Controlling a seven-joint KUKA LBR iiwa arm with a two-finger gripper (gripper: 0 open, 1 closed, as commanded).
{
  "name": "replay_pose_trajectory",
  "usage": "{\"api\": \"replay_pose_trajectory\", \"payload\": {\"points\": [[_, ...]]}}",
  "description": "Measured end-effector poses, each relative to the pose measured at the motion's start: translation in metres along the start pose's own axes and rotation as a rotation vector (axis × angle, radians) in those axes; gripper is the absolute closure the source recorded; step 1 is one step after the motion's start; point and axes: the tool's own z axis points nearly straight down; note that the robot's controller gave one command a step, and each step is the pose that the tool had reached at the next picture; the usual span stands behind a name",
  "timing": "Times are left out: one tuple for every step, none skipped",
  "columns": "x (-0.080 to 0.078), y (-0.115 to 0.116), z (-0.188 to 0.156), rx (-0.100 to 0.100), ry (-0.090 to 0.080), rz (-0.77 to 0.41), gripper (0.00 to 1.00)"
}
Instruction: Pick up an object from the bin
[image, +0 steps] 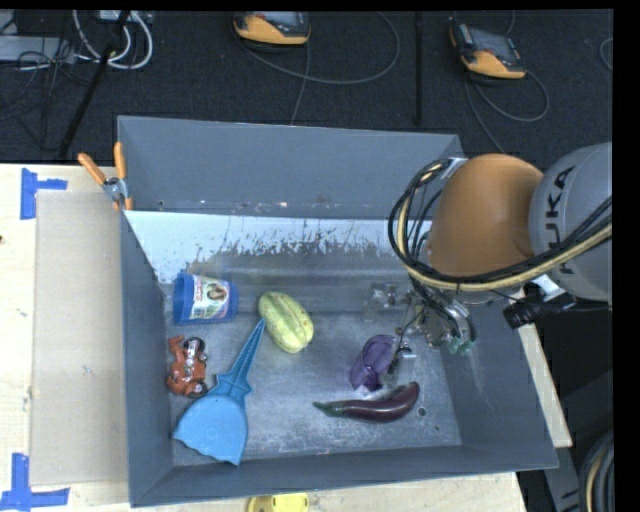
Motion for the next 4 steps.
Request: {"api": "replay_pose_trajectory", "payload": {"points": [[-0.002, 0.0, -0.004, 0.0, -0.008, 0.0, 0.0], [0.021, 0.003, 0.036, 0.001, -0.011, -0.085, 0.0], [0.026, 0.003, 0.088, 0.001, -0.015, -0.187, 0.0], [0.033, -0.02, 0.104, 0.0, -0.006, -0.037, 1.0]]}}
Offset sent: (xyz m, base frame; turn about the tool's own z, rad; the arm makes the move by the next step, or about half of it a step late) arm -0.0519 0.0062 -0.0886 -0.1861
